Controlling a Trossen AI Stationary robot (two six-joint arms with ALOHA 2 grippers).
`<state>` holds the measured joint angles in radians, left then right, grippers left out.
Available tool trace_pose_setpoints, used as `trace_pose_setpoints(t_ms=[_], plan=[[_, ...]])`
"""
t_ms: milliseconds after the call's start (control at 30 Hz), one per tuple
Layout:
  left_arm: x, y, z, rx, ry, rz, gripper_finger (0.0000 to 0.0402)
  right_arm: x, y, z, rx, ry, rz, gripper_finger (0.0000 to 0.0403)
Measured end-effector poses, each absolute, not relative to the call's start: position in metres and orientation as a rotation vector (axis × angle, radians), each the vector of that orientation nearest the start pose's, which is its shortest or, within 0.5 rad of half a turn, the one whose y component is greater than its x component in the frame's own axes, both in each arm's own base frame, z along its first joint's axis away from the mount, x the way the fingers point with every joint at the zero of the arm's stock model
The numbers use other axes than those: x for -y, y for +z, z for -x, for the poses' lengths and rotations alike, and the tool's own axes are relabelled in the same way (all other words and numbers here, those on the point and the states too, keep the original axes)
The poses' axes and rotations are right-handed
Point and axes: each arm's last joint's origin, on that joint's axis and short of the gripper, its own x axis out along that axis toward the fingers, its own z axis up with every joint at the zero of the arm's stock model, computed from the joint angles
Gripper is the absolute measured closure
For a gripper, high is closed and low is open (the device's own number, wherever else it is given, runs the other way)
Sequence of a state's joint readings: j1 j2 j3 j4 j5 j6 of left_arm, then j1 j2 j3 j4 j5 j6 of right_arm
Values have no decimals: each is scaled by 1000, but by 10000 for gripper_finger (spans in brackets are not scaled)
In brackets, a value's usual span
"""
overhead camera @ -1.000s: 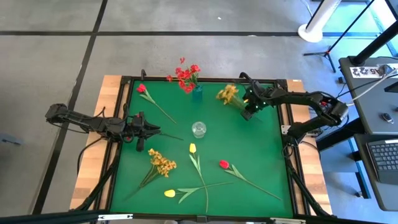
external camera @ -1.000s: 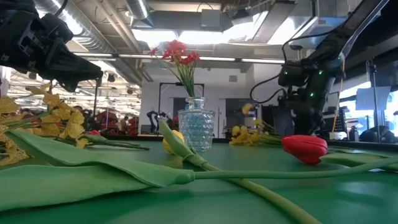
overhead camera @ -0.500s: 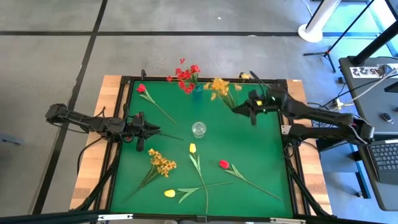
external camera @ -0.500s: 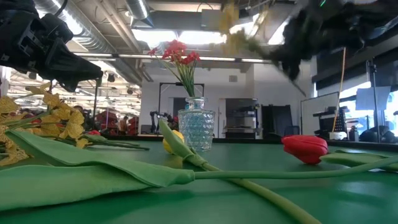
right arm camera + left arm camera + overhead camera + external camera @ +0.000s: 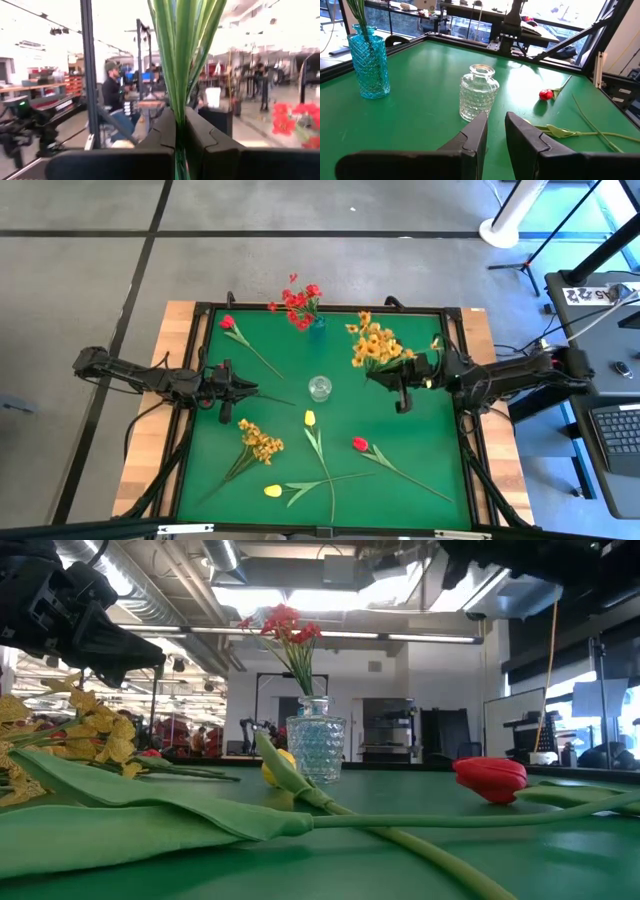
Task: Sort flowers into vase by color
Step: Put the top yellow flowers into the transparent vase
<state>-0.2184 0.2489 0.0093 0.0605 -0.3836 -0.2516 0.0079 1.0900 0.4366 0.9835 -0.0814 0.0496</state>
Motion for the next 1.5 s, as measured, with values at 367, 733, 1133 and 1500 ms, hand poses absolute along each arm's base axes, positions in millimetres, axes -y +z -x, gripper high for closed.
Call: trace_pose_setpoints(t_ms=[367,733,1133,1500], plan=[[13,152,-109,-150,186,197,335,-3,236,-287,308,55,-33,389],[13,152,-109,-150,186,197,335,13,209,-336,240,33,-39,391],[13,152,-109,-150,184,197,335,22,180,-344,169,-8,-79,392],[13,152,-109,-150,183,197,335,22,177,-345,143,-16,-94,342]])
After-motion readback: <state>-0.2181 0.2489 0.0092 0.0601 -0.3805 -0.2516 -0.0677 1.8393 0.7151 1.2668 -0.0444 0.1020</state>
